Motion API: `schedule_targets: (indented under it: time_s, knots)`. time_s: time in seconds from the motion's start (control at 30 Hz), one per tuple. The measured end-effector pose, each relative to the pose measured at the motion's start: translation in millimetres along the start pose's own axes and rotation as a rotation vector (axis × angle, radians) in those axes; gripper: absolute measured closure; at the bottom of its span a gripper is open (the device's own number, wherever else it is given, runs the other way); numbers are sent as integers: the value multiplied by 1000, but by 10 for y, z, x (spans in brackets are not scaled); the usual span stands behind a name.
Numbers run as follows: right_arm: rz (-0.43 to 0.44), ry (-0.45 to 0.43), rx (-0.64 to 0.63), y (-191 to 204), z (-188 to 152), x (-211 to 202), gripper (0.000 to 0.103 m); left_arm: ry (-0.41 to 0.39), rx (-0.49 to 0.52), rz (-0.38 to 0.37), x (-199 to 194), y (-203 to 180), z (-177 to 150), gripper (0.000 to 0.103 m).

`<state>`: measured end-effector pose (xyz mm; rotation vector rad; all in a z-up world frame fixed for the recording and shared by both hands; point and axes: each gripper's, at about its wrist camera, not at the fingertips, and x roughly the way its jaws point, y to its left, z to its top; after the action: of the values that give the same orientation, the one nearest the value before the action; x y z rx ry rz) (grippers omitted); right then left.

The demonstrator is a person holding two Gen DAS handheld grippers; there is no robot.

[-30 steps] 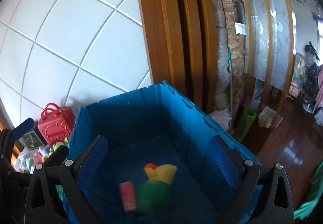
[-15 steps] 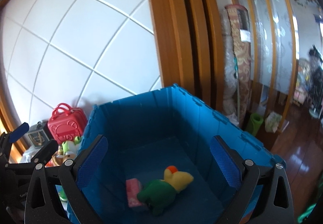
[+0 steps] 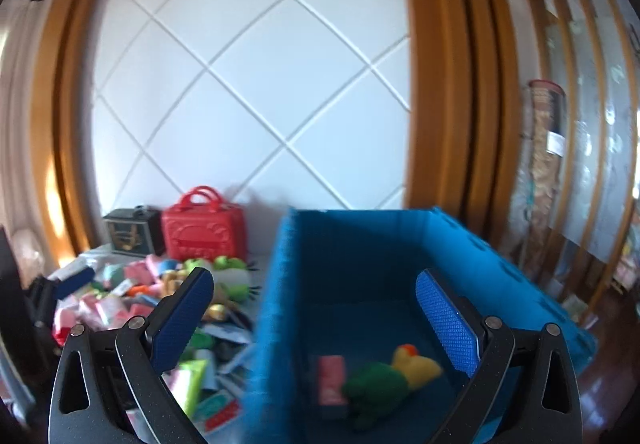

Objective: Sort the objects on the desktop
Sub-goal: 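Move both empty tools back over the pile on the table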

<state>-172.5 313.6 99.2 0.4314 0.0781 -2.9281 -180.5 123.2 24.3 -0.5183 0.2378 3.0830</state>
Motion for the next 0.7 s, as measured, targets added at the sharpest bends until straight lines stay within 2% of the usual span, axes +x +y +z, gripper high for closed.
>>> schedule_targets:
  time_s: [0.2, 0.3, 0.5, 0.7]
  knots:
    - [86, -15, 13, 701, -27, 11, 0, 60, 2, 64, -177, 804, -432, 0]
    - [97, 1, 0, 1103, -104, 77, 0, 102, 6, 101, -239, 1263, -652, 0]
    - [116, 65, -23, 1757, -362, 237, 0, 156, 21, 168, -261, 1838, -937, 0]
    - [168, 131, -50, 2033, -667, 450, 0, 199, -26, 198, -221, 2200, -1252, 0]
